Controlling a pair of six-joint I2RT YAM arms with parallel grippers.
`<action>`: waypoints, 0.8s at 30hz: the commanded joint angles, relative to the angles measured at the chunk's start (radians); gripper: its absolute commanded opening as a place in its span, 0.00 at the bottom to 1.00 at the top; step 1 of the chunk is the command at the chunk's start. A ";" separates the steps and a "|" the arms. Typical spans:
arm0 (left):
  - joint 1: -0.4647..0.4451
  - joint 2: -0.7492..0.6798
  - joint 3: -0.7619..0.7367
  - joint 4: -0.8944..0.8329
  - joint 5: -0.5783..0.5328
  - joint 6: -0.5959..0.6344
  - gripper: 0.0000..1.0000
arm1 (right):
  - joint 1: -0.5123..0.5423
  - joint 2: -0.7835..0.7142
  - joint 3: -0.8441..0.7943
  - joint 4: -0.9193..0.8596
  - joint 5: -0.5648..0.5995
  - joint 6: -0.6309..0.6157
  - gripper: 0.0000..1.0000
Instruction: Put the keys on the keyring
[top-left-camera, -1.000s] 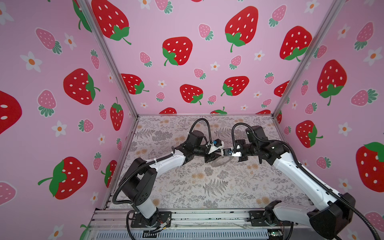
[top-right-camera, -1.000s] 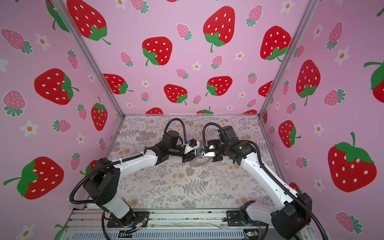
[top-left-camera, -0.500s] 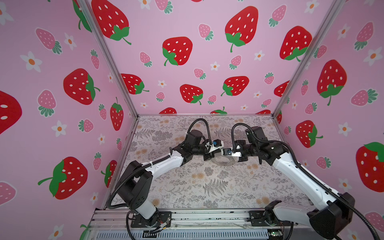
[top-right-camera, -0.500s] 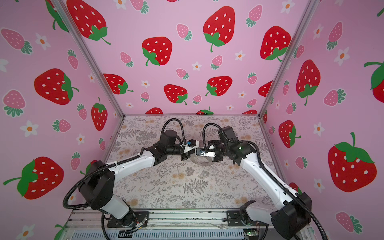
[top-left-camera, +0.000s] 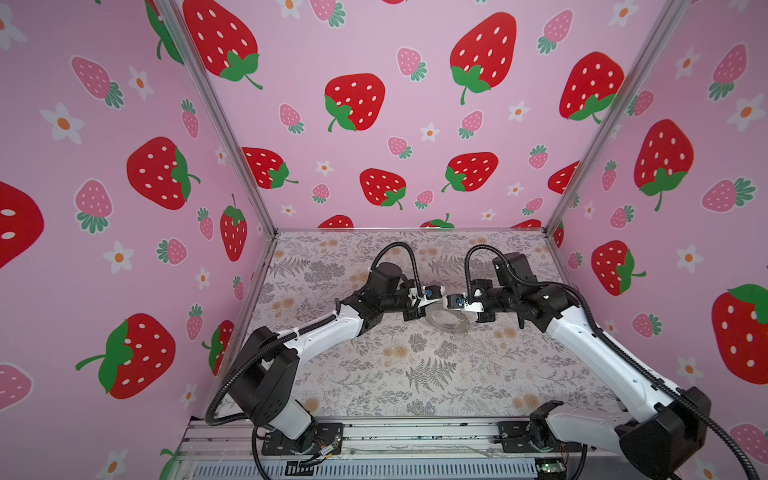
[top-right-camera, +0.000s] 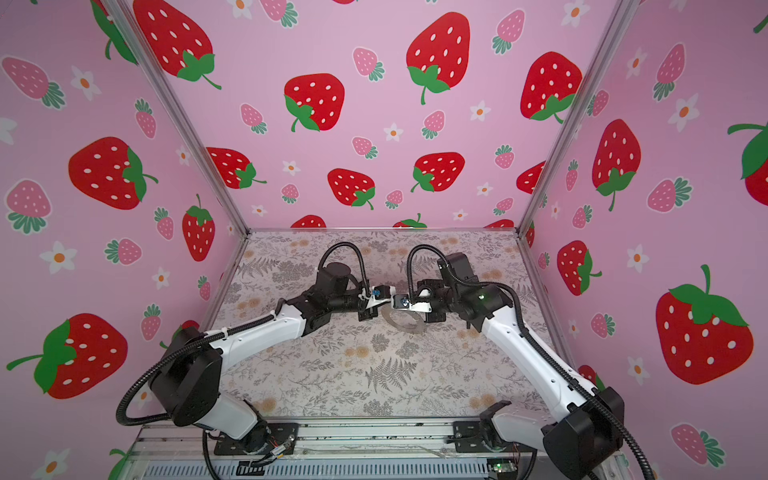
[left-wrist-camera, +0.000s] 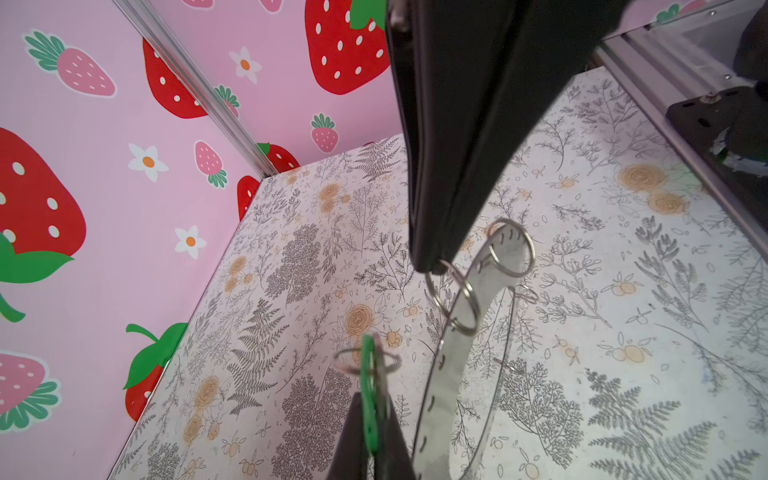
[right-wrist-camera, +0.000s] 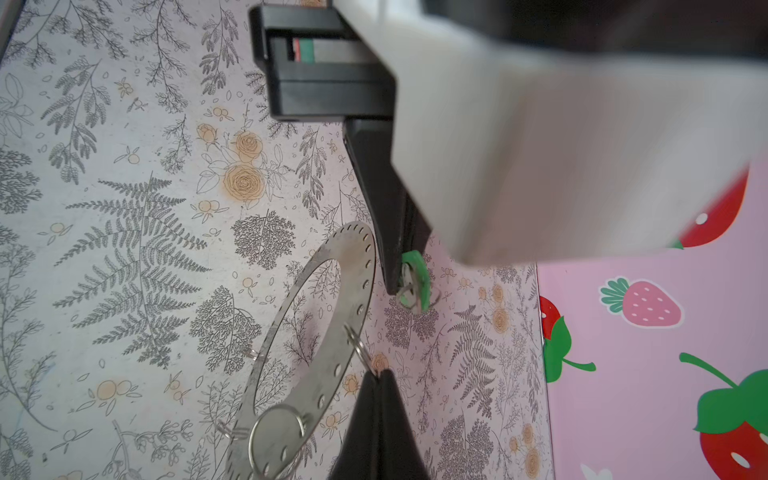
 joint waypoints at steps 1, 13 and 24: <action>-0.003 -0.036 -0.009 -0.005 0.001 0.036 0.00 | -0.005 -0.036 -0.014 0.025 -0.049 0.010 0.00; -0.037 -0.097 -0.008 -0.022 -0.051 0.102 0.00 | -0.009 -0.062 -0.025 0.038 -0.170 0.007 0.00; -0.090 -0.139 -0.030 0.020 -0.164 0.155 0.00 | -0.009 -0.077 -0.037 0.092 -0.159 0.067 0.00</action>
